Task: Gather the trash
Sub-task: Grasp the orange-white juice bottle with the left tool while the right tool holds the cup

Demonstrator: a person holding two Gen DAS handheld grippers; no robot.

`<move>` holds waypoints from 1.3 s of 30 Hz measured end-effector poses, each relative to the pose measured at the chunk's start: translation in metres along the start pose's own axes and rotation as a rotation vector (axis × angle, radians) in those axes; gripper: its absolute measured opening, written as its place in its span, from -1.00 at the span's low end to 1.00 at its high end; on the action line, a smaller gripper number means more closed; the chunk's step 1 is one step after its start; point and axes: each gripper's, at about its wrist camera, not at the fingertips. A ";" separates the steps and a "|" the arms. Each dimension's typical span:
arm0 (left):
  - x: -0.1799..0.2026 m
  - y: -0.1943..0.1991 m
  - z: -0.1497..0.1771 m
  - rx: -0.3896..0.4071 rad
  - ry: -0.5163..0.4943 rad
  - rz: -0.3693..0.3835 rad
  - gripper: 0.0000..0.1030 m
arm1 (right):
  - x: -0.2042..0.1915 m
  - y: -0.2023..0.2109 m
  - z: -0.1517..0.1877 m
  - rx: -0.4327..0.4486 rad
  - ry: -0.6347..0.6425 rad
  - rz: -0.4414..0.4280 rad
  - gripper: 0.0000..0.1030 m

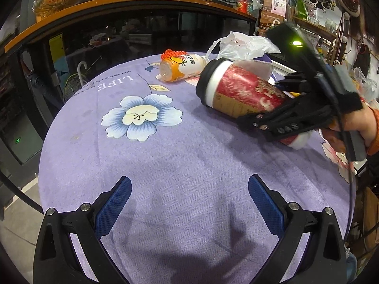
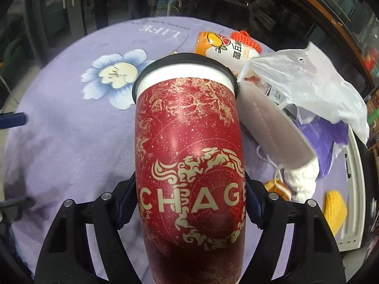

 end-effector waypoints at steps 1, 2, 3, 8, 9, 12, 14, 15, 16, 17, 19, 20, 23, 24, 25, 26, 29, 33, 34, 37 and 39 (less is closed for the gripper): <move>-0.001 -0.001 -0.002 0.002 -0.006 -0.004 0.89 | 0.000 0.004 0.002 0.010 -0.004 -0.010 0.46; -0.003 -0.001 -0.003 0.001 -0.007 -0.008 0.89 | 0.000 0.012 0.006 0.025 -0.012 -0.027 0.46; -0.005 -0.003 -0.005 -0.003 -0.006 -0.009 0.89 | 0.001 0.019 0.011 0.038 -0.021 -0.042 0.46; -0.006 -0.018 -0.029 -0.024 -0.088 -0.035 0.89 | 0.005 0.050 0.041 0.084 -0.061 -0.080 0.46; -0.006 -0.024 -0.039 -0.028 -0.123 -0.048 0.89 | 0.006 0.054 0.045 0.091 -0.069 -0.086 0.46; -0.009 -0.042 -0.064 -0.055 -0.162 -0.036 0.89 | 0.013 0.068 0.065 0.121 -0.108 -0.102 0.46; -0.013 -0.061 -0.085 -0.081 -0.190 -0.031 0.89 | 0.016 0.072 0.073 0.130 -0.124 -0.098 0.46; -0.015 -0.069 -0.095 -0.087 -0.213 -0.046 0.89 | 0.019 0.074 0.078 0.138 -0.140 -0.103 0.46; -0.017 -0.080 -0.107 -0.096 -0.244 -0.067 0.89 | 0.020 0.076 0.081 0.144 -0.153 -0.112 0.46; -0.020 -0.090 -0.119 -0.103 -0.265 -0.084 0.89 | 0.023 0.079 0.084 0.154 -0.169 -0.128 0.46; -0.028 -0.109 -0.141 -0.118 -0.278 -0.095 0.86 | 0.026 0.081 0.090 0.171 -0.190 -0.140 0.46; -0.032 -0.120 -0.153 -0.132 -0.281 -0.091 0.86 | 0.028 0.081 0.095 0.172 -0.204 -0.146 0.46; -0.037 -0.151 -0.180 -0.190 -0.321 -0.105 0.85 | 0.033 0.079 0.111 0.169 -0.246 -0.155 0.46; -0.036 -0.166 -0.189 -0.215 -0.358 -0.121 0.84 | 0.035 0.078 0.115 0.167 -0.260 -0.158 0.46; -0.036 -0.174 -0.194 -0.234 -0.374 -0.126 0.81 | 0.040 0.076 0.124 0.167 -0.276 -0.166 0.46; -0.035 -0.183 -0.200 -0.255 -0.386 -0.129 0.80 | 0.043 0.075 0.127 0.165 -0.295 -0.172 0.46; -0.035 -0.212 -0.213 -0.317 -0.428 -0.171 0.72 | 0.052 0.073 0.136 0.166 -0.346 -0.192 0.46; -0.034 -0.235 -0.216 -0.384 -0.464 -0.199 0.50 | 0.056 0.073 0.142 0.177 -0.361 -0.195 0.46; -0.033 -0.239 -0.213 -0.393 -0.480 -0.211 0.43 | 0.056 0.075 0.142 0.180 -0.362 -0.195 0.46; -0.031 -0.238 -0.206 -0.392 -0.493 -0.223 0.21 | 0.056 0.075 0.142 0.184 -0.371 -0.203 0.46; -0.032 -0.234 -0.205 -0.381 -0.473 -0.221 0.18 | 0.054 0.075 0.143 0.188 -0.374 -0.205 0.46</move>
Point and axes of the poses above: each gripper's, at about its wrist camera, not at the fingertips, and y roughly against the way its jaws point, x to its right, z to its underside, and after that the axes turned 14 degrees about z, right-handed
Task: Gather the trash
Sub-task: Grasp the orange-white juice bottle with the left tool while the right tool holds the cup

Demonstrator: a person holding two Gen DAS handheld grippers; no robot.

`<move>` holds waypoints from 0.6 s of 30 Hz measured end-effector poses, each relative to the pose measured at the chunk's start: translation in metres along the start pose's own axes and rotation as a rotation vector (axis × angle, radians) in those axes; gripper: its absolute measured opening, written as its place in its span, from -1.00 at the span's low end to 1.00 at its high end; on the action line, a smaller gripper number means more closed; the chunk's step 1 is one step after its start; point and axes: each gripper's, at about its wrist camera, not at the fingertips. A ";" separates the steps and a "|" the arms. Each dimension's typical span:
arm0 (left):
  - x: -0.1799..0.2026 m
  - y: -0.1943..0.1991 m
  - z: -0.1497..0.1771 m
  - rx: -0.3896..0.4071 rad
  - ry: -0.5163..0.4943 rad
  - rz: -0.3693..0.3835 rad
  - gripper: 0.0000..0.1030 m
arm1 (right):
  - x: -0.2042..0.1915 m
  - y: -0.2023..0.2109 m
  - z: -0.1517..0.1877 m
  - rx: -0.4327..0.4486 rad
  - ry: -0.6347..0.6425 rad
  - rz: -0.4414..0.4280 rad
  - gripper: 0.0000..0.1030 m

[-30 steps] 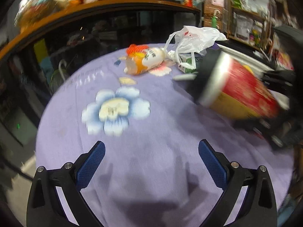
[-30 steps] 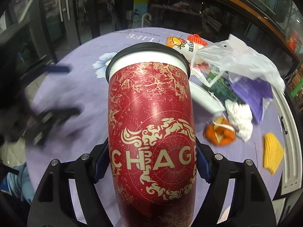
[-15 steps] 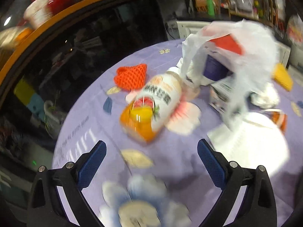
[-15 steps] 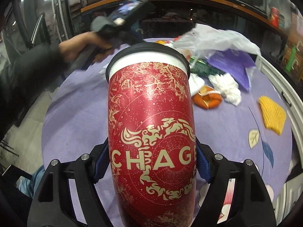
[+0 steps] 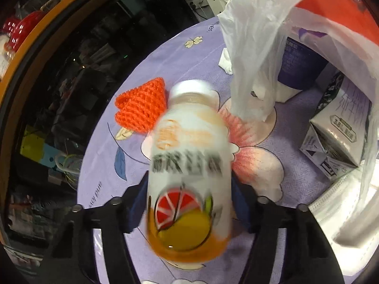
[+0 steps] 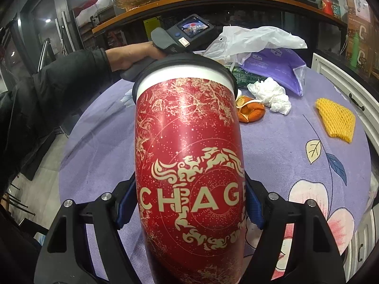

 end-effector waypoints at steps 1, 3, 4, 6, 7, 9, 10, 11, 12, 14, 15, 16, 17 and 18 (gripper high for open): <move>-0.001 0.002 0.003 0.006 0.015 0.004 0.18 | 0.001 0.000 0.001 0.001 -0.003 -0.002 0.46; -0.004 0.006 0.011 0.018 0.037 0.009 0.18 | 0.000 0.001 0.002 0.001 -0.012 -0.006 0.46; -0.004 0.009 0.016 0.024 0.048 0.015 0.18 | -0.001 0.002 0.003 0.002 -0.015 -0.006 0.46; -0.006 0.014 0.024 0.035 0.073 0.034 0.18 | -0.002 0.005 0.006 0.006 -0.019 -0.005 0.46; -0.008 0.019 0.032 0.049 0.092 0.043 0.18 | -0.002 0.006 0.006 0.008 -0.021 -0.003 0.46; -0.011 0.031 0.048 0.076 0.129 0.049 0.18 | -0.001 0.012 0.009 0.012 -0.034 -0.004 0.46; -0.011 0.035 0.054 0.087 0.148 0.053 0.18 | -0.001 0.015 0.011 0.015 -0.039 -0.001 0.46; -0.012 0.042 0.064 0.103 0.179 0.057 0.18 | -0.001 0.017 0.012 0.018 -0.041 0.002 0.46; -0.011 0.050 0.074 0.119 0.209 0.057 0.18 | -0.001 0.020 0.014 0.020 -0.046 0.005 0.46; -0.004 0.068 0.093 0.156 0.232 0.065 0.18 | 0.001 0.028 0.020 0.028 -0.063 0.009 0.46; 0.004 0.079 0.102 0.178 0.233 0.067 0.18 | 0.002 0.032 0.022 0.033 -0.070 0.015 0.46; 0.009 0.087 0.108 0.196 0.234 0.072 0.18 | 0.002 0.035 0.025 0.037 -0.077 0.020 0.46; 0.018 0.099 0.116 0.220 0.239 0.082 0.18 | 0.004 0.041 0.028 0.042 -0.088 0.026 0.46; 0.027 0.110 0.124 0.242 0.241 0.091 0.18 | 0.006 0.046 0.032 0.046 -0.100 0.029 0.46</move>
Point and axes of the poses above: each gripper's, at about its wrist camera, not at the fingertips, and y roughly against the way its jaws point, x to its right, z to its underside, and after that the axes turned 14 degrees about z, right-handed
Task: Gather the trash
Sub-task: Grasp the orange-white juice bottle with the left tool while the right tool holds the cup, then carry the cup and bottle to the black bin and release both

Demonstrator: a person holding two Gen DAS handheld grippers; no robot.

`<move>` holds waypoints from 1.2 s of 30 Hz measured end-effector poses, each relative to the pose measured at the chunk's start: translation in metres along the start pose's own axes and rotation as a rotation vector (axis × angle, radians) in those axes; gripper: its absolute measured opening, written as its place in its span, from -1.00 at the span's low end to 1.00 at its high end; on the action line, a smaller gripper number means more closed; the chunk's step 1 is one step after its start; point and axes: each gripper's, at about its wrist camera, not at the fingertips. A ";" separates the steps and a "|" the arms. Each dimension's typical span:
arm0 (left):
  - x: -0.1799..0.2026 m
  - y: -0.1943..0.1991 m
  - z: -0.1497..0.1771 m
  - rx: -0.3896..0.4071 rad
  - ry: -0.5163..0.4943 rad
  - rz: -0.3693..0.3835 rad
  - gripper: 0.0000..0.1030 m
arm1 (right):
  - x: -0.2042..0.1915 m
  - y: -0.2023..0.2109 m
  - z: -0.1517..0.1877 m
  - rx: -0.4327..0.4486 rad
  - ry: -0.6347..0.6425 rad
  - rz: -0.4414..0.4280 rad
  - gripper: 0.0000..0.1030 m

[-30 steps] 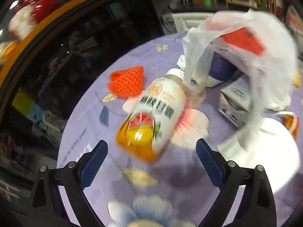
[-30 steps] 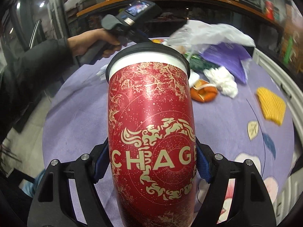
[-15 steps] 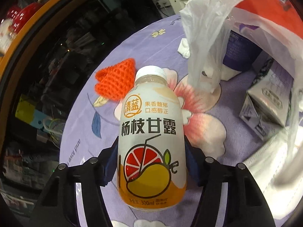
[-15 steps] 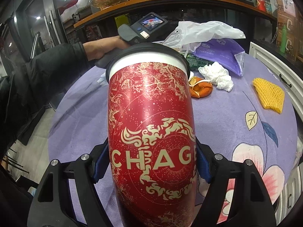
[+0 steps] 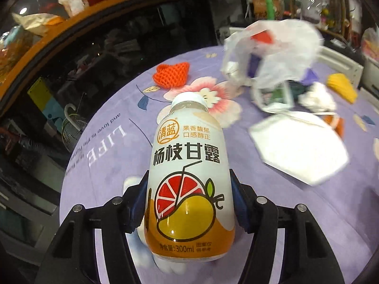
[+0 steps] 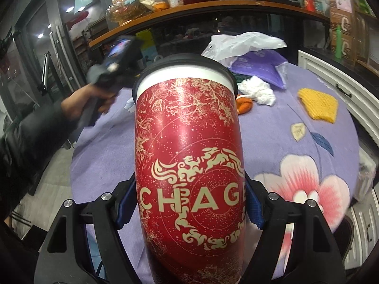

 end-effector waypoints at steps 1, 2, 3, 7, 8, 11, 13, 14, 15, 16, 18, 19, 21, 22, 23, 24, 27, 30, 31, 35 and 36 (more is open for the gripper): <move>0.010 0.011 0.006 0.023 0.000 0.014 0.18 | 0.002 0.004 0.002 0.004 -0.008 0.004 0.46; 0.019 0.019 0.011 0.037 -0.004 0.025 0.18 | 0.006 0.011 0.006 0.011 -0.019 0.015 0.46; 0.030 0.027 0.015 0.052 -0.013 0.039 0.18 | 0.009 0.018 0.011 0.018 -0.030 0.027 0.46; 0.087 0.063 0.032 0.136 -0.047 0.114 0.18 | 0.026 0.043 0.029 0.034 -0.079 0.065 0.46; 0.103 0.070 0.035 0.155 -0.056 0.139 0.18 | 0.033 0.051 0.037 0.035 -0.097 0.082 0.46; 0.148 0.086 0.038 0.205 -0.098 0.206 0.18 | 0.053 0.068 0.056 0.030 -0.148 0.129 0.46; 0.176 0.094 0.039 0.233 -0.119 0.256 0.18 | 0.070 0.080 0.071 0.028 -0.187 0.164 0.46; 0.193 0.097 0.038 0.243 -0.132 0.297 0.18 | 0.079 0.086 0.078 0.024 -0.206 0.184 0.46; 0.202 0.099 0.038 0.250 -0.139 0.320 0.18 | 0.088 0.091 0.087 0.018 -0.224 0.209 0.46; 0.218 0.100 0.037 0.259 -0.151 0.350 0.18 | 0.096 0.093 0.093 0.011 -0.236 0.231 0.46; 0.238 0.098 0.036 0.264 -0.185 0.380 0.18 | 0.113 0.095 0.107 -0.013 -0.265 0.276 0.46; 0.253 0.096 0.036 0.265 -0.208 0.395 0.18 | 0.124 0.093 0.115 -0.036 -0.283 0.302 0.46; 0.276 0.088 0.035 0.254 -0.225 0.443 0.18 | 0.141 0.086 0.128 -0.081 -0.317 0.345 0.46; 0.281 0.087 0.035 0.247 -0.227 0.464 0.18 | 0.154 0.078 0.139 -0.119 -0.343 0.364 0.46; 0.292 0.082 0.035 0.239 -0.231 0.484 0.18 | 0.166 0.068 0.148 -0.162 -0.373 0.373 0.46; 0.300 0.082 0.038 0.236 -0.240 0.491 0.18 | 0.176 0.059 0.157 -0.195 -0.400 0.377 0.46; 0.333 0.066 0.041 0.213 -0.286 0.493 0.18 | 0.194 0.032 0.175 -0.257 -0.444 0.388 0.46; 0.349 0.055 0.045 0.182 -0.286 0.520 0.18 | 0.210 0.000 0.195 -0.325 -0.510 0.394 0.46; 0.356 0.048 0.047 0.173 -0.291 0.512 0.18 | 0.215 -0.006 0.199 -0.336 -0.527 0.392 0.46; 0.375 0.026 0.057 0.127 -0.286 0.512 0.18 | 0.223 -0.039 0.206 -0.400 -0.545 0.395 0.46; 0.377 0.020 0.058 0.116 -0.283 0.517 0.18 | 0.223 -0.045 0.206 -0.412 -0.551 0.392 0.46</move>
Point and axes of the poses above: each gripper's, at about its wrist camera, not at the fingertips, and y roughly against the way its jaws point, x to its right, z to its underside, and after that the axes turned 14 degrees about z, right-handed
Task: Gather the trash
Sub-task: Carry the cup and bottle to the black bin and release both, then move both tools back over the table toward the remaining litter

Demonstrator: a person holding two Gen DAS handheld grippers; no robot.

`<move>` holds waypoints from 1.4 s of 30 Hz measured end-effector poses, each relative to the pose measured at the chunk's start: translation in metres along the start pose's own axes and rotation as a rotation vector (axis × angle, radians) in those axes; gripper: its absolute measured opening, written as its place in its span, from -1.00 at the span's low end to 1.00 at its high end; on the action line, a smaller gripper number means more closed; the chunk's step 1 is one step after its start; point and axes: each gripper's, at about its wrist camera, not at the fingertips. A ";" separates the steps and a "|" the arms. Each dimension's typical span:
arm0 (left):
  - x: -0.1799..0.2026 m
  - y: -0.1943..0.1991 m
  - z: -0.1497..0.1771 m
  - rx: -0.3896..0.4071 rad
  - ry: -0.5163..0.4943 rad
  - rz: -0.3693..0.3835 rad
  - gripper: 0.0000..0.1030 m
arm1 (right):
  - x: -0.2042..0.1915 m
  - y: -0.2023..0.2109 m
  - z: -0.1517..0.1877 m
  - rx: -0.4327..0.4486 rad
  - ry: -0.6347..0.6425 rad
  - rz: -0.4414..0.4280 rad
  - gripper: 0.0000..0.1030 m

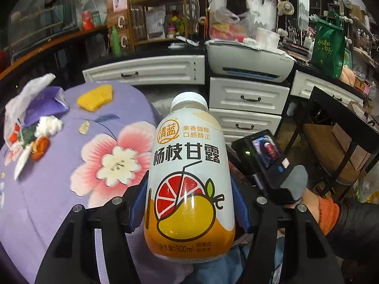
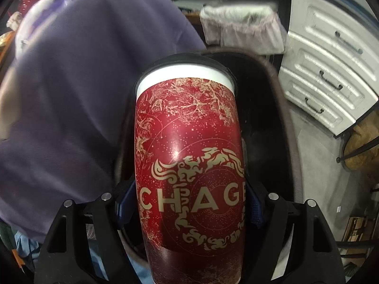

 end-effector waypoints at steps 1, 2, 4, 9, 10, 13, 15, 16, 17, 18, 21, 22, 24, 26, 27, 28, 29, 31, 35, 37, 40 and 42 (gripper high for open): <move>0.004 -0.004 0.002 -0.005 0.002 0.001 0.18 | -0.001 -0.009 -0.001 -0.022 -0.003 0.002 0.46; 0.005 -0.009 0.004 -0.011 0.002 -0.002 0.18 | -0.001 -0.017 -0.003 -0.039 -0.004 0.012 0.46; 0.008 -0.017 0.007 -0.020 -0.007 -0.020 0.18 | -0.001 -0.031 -0.007 -0.072 -0.008 0.024 0.47; 0.007 -0.021 0.010 -0.024 -0.005 -0.034 0.18 | 0.001 -0.052 -0.004 -0.104 -0.022 0.034 0.56; 0.006 -0.019 0.010 -0.021 -0.005 -0.040 0.18 | 0.002 -0.052 -0.003 -0.099 -0.025 0.037 0.62; 0.006 -0.022 0.009 -0.020 -0.010 -0.050 0.18 | 0.005 -0.047 0.000 -0.076 -0.030 0.028 0.62; 0.008 -0.024 0.007 -0.019 -0.015 -0.053 0.18 | 0.007 -0.040 0.001 -0.053 -0.033 0.042 0.62; 0.009 -0.025 0.007 -0.018 -0.020 -0.056 0.18 | 0.009 -0.032 0.004 -0.036 -0.036 0.042 0.62; 0.011 -0.026 0.006 -0.019 -0.026 -0.059 0.18 | 0.011 -0.024 0.006 -0.015 -0.037 0.041 0.62; 0.012 -0.027 0.006 -0.022 -0.030 -0.060 0.18 | 0.013 -0.020 0.005 -0.001 -0.039 0.045 0.62; 0.016 -0.039 0.004 -0.054 -0.039 -0.054 0.18 | 0.022 0.005 0.014 0.066 -0.035 0.074 0.62; 0.017 -0.043 0.003 -0.065 -0.042 -0.051 0.18 | 0.025 0.016 0.019 0.092 -0.026 0.091 0.62; 0.020 -0.052 0.002 -0.081 -0.045 -0.038 0.18 | 0.030 0.034 0.028 0.141 -0.008 0.137 0.62; 0.024 -0.063 0.000 -0.099 -0.042 -0.018 0.18 | 0.036 0.050 0.040 0.180 -0.004 0.165 0.63; 0.025 -0.067 0.000 -0.107 -0.040 -0.017 0.18 | 0.042 0.056 0.046 0.195 -0.010 0.178 0.63; 0.026 -0.073 -0.001 -0.114 -0.040 -0.019 0.18 | 0.046 0.062 0.050 0.208 -0.021 0.185 0.63; 0.027 -0.078 -0.001 -0.122 -0.040 -0.024 0.18 | 0.051 0.068 0.056 0.219 -0.033 0.190 0.63; 0.028 -0.089 0.001 -0.139 -0.041 -0.029 0.16 | 0.060 0.076 0.065 0.231 -0.058 0.207 0.63; 0.034 -0.111 0.006 -0.186 -0.063 -0.035 -0.01 | 0.075 0.090 0.085 0.258 -0.111 0.245 0.63; 0.037 -0.121 0.010 -0.221 -0.079 -0.037 -0.23 | 0.083 0.097 0.092 0.262 -0.138 0.244 0.63; 0.039 -0.132 0.015 -0.243 -0.075 -0.036 -0.23 | 0.090 0.102 0.103 0.265 -0.165 0.248 0.63; 0.037 -0.140 0.019 -0.258 -0.067 -0.044 -0.23 | 0.094 0.102 0.108 0.261 -0.183 0.244 0.63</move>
Point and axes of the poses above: each gripper's, at about its wrist camera, not at the fingertips, and y roughly against the way its jaws point, x to its right, z to its underside, and after that the axes turned 14 degrees about z, right-handed
